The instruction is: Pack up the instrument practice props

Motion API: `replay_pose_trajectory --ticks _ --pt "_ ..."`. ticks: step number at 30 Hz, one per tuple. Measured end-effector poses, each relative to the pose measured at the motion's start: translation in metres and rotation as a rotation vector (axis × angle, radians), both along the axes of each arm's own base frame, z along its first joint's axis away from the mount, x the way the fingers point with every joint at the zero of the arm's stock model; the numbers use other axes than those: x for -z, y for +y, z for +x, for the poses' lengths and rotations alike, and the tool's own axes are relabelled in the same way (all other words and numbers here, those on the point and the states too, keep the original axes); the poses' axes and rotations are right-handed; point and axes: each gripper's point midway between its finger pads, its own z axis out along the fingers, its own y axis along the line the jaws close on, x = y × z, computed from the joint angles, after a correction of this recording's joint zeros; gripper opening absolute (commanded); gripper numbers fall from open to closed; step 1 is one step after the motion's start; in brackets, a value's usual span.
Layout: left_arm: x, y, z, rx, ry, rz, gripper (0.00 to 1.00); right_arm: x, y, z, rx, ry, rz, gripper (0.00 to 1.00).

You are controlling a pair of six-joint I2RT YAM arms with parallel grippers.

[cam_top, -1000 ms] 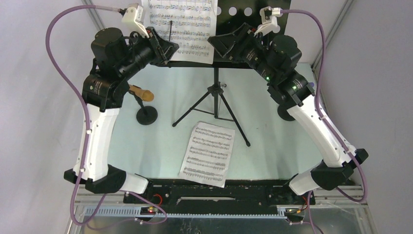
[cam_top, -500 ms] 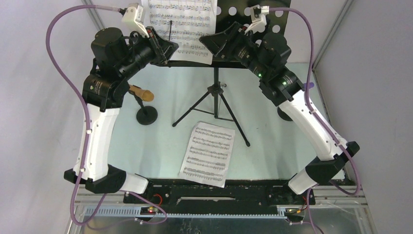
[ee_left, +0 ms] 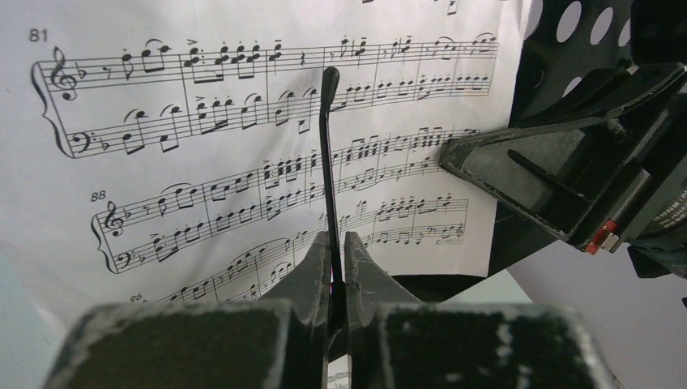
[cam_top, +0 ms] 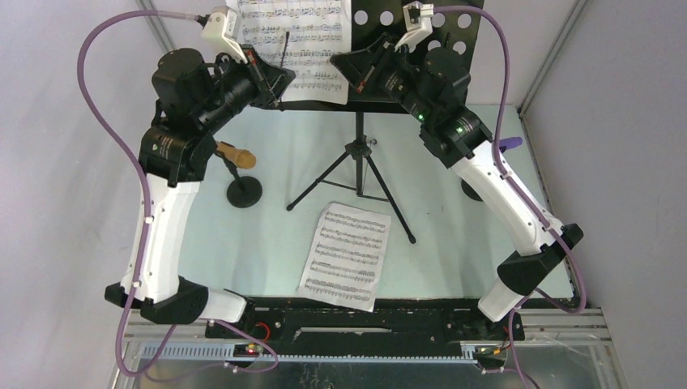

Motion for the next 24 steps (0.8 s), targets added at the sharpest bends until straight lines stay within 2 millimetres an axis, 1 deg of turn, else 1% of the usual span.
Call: replay_pose_trajectory --ticks 1,2,9,11,13,15,18,22,24 --pt "0.0 0.0 0.0 0.0 -0.007 -0.003 0.02 0.001 0.001 0.0 0.004 -0.011 -0.011 0.02" --pt "-0.001 0.001 -0.001 -0.001 -0.012 -0.005 0.02 0.001 0.002 0.0 0.01 -0.023 -0.022 0.0" --pt "-0.003 0.003 -0.006 -0.005 -0.05 -0.02 0.0 -0.003 0.01 -0.007 0.059 -0.113 -0.072 0.0" --pt "-0.003 0.004 -0.007 -0.009 -0.06 -0.025 0.0 -0.001 0.01 -0.01 0.086 -0.125 -0.085 0.0" --pt "-0.003 0.005 -0.007 -0.011 -0.071 -0.03 0.0 0.005 0.003 -0.017 0.116 -0.123 -0.105 0.0" --pt "-0.003 0.006 -0.009 -0.014 -0.082 -0.035 0.0 0.011 -0.008 -0.025 0.153 -0.128 -0.105 0.0" --pt "-0.004 0.009 -0.012 -0.022 -0.1 -0.042 0.0 0.021 -0.034 -0.043 0.215 -0.123 -0.107 0.0" --pt "-0.006 0.012 -0.016 -0.032 -0.11 -0.046 0.01 0.023 -0.075 -0.074 0.282 -0.126 -0.074 0.0" --pt "-0.006 0.013 -0.017 -0.033 -0.111 -0.047 0.03 0.02 -0.096 -0.091 0.303 -0.131 -0.047 0.0"
